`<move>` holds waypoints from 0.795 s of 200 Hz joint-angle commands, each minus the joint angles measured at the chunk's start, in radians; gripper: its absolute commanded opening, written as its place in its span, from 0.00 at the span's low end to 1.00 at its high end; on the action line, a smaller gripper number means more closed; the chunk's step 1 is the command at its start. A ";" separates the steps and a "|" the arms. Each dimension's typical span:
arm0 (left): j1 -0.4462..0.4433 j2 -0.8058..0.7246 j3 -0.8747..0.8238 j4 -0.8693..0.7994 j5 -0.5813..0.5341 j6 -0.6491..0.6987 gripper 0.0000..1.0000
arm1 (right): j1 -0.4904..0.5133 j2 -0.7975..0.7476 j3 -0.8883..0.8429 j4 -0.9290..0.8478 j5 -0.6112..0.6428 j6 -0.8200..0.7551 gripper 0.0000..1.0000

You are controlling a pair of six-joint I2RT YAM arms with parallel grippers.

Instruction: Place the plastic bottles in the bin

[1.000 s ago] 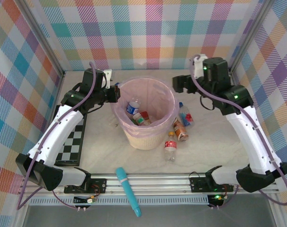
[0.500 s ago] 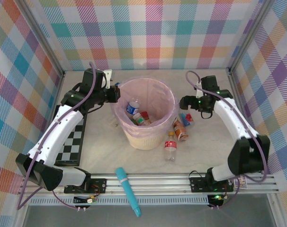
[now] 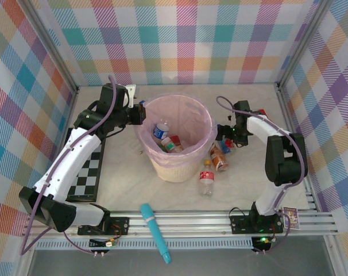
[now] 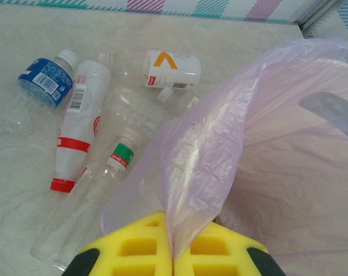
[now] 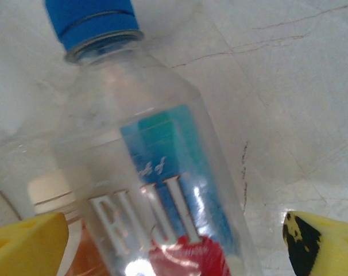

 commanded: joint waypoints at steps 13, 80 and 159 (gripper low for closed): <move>-0.005 -0.017 0.003 0.043 0.030 -0.011 0.00 | -0.013 0.027 0.005 0.026 0.023 0.033 0.92; -0.005 -0.011 0.003 0.042 0.034 -0.008 0.00 | -0.068 -0.047 0.010 0.011 -0.002 0.036 0.64; -0.005 -0.005 0.009 0.044 0.039 -0.010 0.00 | -0.137 -0.248 0.084 -0.109 -0.113 -0.012 0.58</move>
